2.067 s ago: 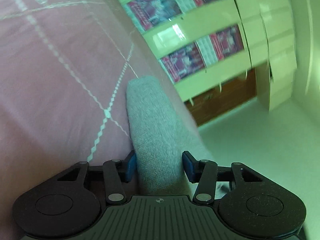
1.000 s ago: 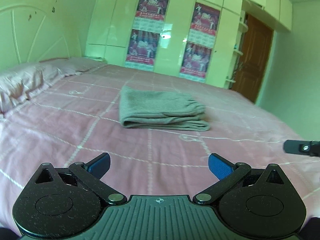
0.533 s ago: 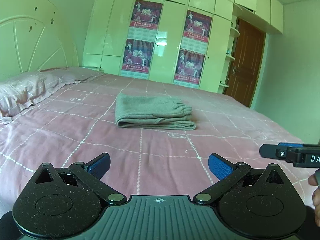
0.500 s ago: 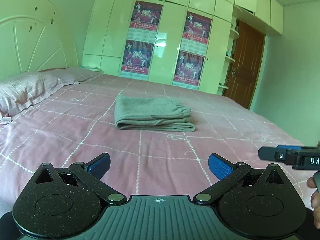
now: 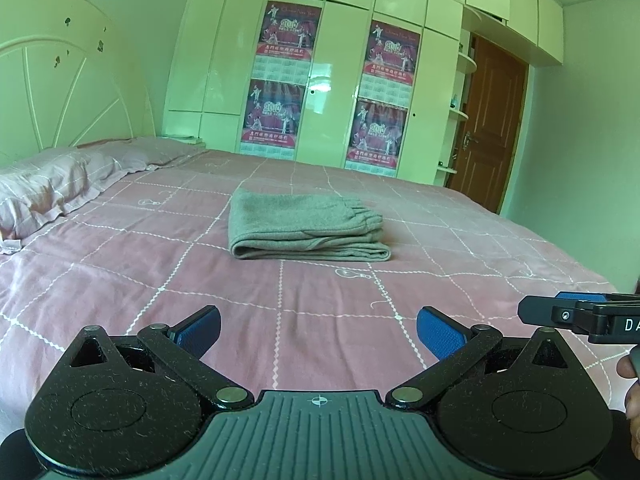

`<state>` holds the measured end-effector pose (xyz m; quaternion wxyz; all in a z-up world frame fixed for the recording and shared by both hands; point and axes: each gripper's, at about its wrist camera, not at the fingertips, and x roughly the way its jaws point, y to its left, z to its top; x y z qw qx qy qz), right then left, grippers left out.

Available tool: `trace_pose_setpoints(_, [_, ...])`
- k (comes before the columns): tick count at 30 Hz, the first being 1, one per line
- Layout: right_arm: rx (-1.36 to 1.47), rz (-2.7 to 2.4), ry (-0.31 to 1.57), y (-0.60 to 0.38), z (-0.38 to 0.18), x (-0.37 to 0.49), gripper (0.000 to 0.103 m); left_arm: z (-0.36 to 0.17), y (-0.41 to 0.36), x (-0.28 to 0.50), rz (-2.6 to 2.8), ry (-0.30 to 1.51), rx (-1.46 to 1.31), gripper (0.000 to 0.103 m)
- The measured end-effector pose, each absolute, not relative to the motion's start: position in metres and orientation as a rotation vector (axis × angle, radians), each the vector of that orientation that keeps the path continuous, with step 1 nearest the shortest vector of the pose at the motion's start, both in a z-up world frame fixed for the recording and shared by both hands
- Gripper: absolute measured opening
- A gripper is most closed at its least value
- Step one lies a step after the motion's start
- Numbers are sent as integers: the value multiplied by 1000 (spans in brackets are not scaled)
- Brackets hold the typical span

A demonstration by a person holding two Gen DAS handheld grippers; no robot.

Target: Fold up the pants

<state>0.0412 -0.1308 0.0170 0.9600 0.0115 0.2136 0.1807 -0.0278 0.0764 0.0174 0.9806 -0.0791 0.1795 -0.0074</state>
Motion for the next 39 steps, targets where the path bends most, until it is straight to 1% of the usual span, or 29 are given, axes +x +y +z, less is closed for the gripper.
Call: trace_pose_setpoints(39, [27,369,440,-129,17,40,89,20,71,-33,-36,357,-143,103])
